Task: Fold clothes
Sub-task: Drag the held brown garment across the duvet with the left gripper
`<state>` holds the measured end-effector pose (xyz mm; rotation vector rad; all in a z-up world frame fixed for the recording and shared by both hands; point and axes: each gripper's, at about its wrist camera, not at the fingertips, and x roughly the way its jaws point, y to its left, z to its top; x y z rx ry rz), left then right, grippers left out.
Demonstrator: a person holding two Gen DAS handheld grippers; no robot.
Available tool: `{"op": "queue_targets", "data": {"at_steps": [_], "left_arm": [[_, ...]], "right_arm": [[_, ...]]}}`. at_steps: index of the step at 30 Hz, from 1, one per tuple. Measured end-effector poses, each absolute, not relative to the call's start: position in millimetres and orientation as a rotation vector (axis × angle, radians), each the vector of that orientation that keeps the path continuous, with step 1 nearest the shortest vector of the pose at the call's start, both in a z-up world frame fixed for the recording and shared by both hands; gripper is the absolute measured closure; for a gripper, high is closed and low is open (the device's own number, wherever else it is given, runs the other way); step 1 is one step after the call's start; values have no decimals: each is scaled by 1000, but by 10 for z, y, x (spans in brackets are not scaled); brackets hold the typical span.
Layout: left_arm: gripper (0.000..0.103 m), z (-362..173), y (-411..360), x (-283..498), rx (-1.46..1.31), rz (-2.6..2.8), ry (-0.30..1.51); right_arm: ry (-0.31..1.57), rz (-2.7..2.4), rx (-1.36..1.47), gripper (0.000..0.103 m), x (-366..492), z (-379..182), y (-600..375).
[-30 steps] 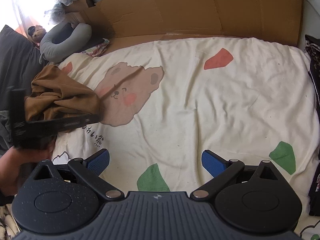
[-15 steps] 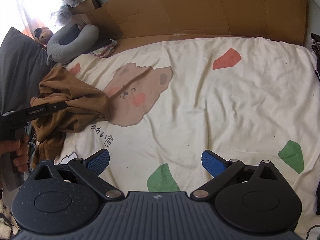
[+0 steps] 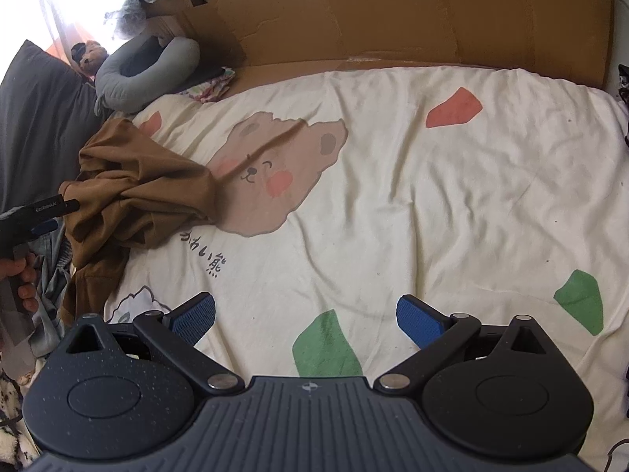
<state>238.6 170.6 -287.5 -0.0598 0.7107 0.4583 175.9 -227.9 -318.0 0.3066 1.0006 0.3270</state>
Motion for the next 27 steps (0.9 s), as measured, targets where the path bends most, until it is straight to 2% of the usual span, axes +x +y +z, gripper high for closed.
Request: {"op": "queue_targets", "data": {"at_steps": [6, 9, 11, 13, 15, 19, 27], "left_arm": [[37, -3040, 1728, 2288, -3, 422, 718], [43, -3112, 1729, 2243, 28, 403, 709], [52, -3155, 1733, 2259, 39, 385, 705], [77, -3193, 1748, 2279, 14, 362, 715], [93, -3177, 1748, 2286, -11, 360, 711], [98, -3073, 1652, 2277, -20, 346, 693], [99, -2888, 1262, 2277, -88, 232, 703]], "right_arm": [[1007, 337, 301, 2, 1746, -3191, -2252], [1007, 339, 299, 2, 1747, -3196, -2255], [1007, 339, 298, 2, 1748, -3199, -2259], [1009, 338, 299, 2, 1747, -3204, -2262], [1009, 339, 298, 2, 1741, -3205, -2261], [1004, 340, 299, 2, 1744, -3198, -2264], [965, 368, 281, 2, 1746, -3097, -2224]]}}
